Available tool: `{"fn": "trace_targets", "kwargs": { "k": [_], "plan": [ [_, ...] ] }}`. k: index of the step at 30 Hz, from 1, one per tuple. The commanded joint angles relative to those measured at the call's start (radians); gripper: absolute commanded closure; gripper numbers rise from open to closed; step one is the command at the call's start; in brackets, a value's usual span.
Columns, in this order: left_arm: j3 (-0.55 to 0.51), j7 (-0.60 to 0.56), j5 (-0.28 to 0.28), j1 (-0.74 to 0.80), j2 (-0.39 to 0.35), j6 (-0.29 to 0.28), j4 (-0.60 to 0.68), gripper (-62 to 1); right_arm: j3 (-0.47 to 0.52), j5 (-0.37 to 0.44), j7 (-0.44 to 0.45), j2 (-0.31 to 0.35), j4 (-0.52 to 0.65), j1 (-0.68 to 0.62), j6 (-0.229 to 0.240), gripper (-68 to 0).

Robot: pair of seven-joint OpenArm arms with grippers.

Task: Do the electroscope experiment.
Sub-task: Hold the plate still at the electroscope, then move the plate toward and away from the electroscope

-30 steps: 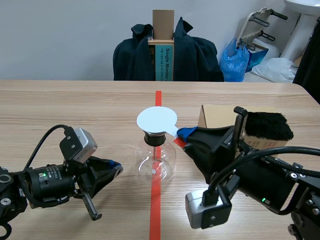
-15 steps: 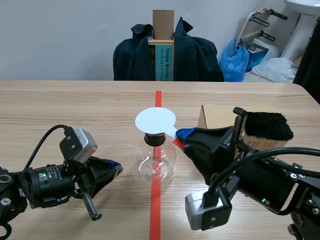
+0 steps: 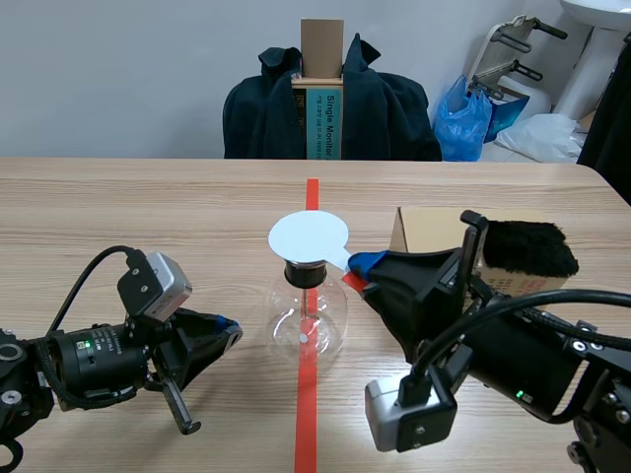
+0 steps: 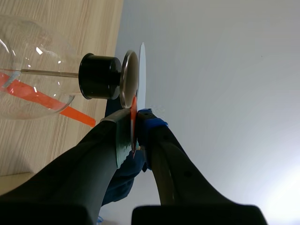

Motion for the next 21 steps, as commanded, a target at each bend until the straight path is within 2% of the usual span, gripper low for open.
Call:
{"fn": "trace_targets", "kwargs": {
  "k": [1, 10, 21],
  "plan": [
    [-0.012, -0.013, -0.010, -0.003, -0.006, -0.005, 0.021, -2.7, 0.009, 0.008, -0.008, 0.003, 0.016, 0.012, -0.010, -0.8],
    [-0.012, -0.013, -0.010, -0.003, -0.006, -0.005, 0.021, -2.7, 0.009, 0.008, -0.089, 0.003, 0.016, 0.012, -0.010, -0.8],
    [-0.012, -0.013, -0.010, 0.000, -0.006, -0.005, 0.021, -2.7, 0.010, 0.008, -0.356, 0.003, 0.016, 0.011, -0.010, -0.8]
  ]
}}
